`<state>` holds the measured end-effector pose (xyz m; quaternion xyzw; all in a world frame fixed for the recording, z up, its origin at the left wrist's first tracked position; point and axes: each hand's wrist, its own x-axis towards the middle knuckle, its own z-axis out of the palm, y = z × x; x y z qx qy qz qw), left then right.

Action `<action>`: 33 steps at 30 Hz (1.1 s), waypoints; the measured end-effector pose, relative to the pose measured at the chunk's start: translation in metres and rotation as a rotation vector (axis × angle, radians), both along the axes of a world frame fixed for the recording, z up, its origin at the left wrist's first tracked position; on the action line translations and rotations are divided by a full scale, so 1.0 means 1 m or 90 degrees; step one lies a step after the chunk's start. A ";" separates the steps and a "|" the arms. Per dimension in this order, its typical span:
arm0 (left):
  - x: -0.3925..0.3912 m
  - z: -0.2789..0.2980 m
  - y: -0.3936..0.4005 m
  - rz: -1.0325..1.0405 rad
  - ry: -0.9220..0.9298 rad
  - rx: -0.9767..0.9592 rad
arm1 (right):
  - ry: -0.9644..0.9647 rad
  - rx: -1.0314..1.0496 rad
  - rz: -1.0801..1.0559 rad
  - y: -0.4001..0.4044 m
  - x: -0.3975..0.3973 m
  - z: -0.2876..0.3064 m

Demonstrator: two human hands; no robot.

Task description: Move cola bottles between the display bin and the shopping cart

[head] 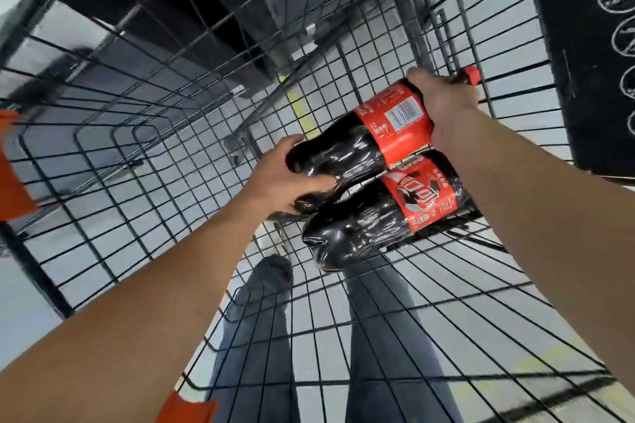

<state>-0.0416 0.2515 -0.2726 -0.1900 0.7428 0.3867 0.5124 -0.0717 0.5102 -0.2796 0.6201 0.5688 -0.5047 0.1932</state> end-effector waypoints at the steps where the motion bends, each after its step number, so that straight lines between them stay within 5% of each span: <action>1: 0.000 0.000 -0.002 0.080 -0.052 0.021 | 0.032 -0.002 -0.004 -0.003 0.000 0.002; 4: 0.003 0.006 -0.002 0.112 -0.070 0.025 | 0.127 -0.009 -0.004 -0.007 0.007 0.005; 11: -0.001 0.012 -0.006 -0.087 0.437 -0.145 | 0.170 -0.128 -0.006 -0.018 0.015 0.010; 14: 0.002 0.009 -0.010 -0.129 0.549 -0.156 | 0.139 -0.136 -0.002 -0.019 0.006 0.009; 18: 0.003 0.018 -0.014 -0.137 0.516 -0.136 | 0.068 -0.082 0.004 -0.021 -0.007 0.011; 26: -0.025 0.011 0.007 -0.271 0.170 -0.110 | 0.010 -0.007 -0.003 -0.014 -0.013 -0.001; 33: 0.002 0.009 0.014 -0.227 0.224 -0.130 | 0.076 -0.083 -0.096 -0.014 -0.010 0.000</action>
